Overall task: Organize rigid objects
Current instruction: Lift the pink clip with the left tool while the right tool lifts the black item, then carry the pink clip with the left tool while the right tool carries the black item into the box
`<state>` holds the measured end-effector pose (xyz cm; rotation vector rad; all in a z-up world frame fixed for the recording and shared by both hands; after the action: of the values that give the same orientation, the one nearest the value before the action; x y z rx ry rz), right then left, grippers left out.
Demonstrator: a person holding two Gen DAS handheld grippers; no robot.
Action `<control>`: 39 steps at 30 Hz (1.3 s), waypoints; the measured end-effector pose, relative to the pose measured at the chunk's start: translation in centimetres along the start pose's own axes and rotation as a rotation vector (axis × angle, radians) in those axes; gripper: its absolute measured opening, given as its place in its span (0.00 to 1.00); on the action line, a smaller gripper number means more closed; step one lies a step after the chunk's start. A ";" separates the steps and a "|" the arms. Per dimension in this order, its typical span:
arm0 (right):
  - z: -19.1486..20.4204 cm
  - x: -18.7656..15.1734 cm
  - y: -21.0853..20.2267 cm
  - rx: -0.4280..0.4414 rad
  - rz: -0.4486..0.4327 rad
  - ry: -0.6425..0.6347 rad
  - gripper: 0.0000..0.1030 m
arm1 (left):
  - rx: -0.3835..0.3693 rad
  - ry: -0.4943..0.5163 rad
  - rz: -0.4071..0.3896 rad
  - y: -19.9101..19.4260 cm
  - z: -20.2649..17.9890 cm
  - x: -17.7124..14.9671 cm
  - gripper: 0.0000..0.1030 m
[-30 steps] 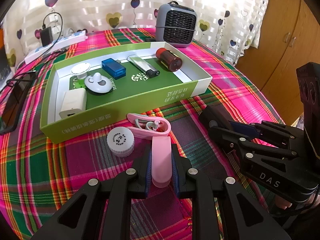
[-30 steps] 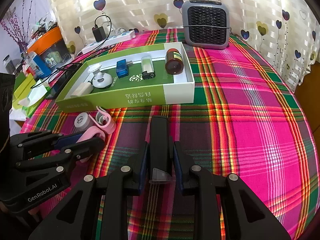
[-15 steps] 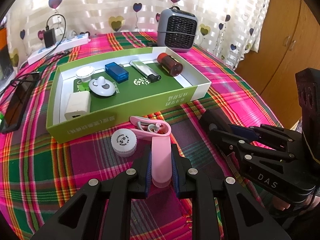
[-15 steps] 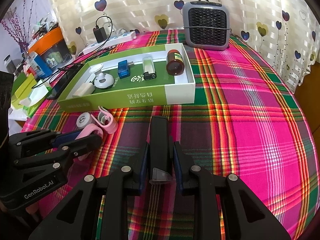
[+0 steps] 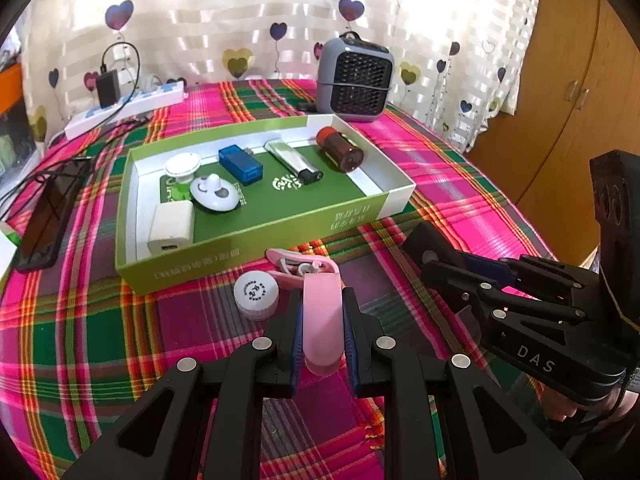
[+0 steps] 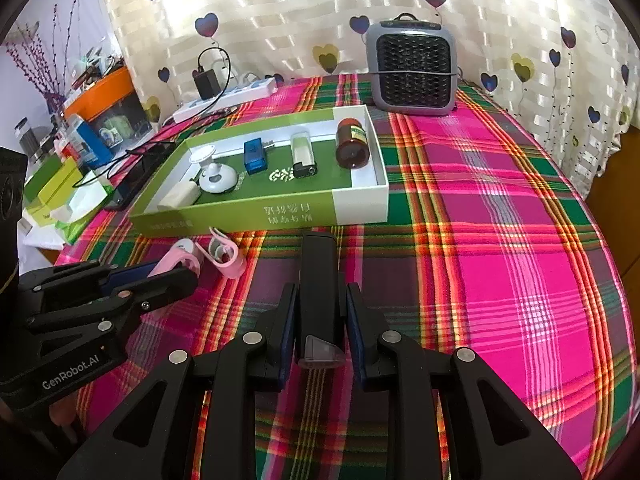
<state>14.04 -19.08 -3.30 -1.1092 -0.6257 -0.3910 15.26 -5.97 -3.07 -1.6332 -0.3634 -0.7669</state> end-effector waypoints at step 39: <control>-0.3 10.7 5.2 0.075 0.025 -0.059 0.24 | 0.021 -0.079 -0.037 3.1 2.8 6.8 0.16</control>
<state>25.34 -17.07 -0.19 -1.0593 -0.6728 -0.3115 22.95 -5.22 -1.09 -1.6442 -0.4573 -0.7257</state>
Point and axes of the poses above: each gripper's, at about its wrist camera, not at the fingertips, and y roughly the way its jaws point, z to its left, x to its top, the point moved 8 cm from there along y, roughly the way its jaws point, and after that the axes turned 8 degrees about x, right-handed, at the moved point
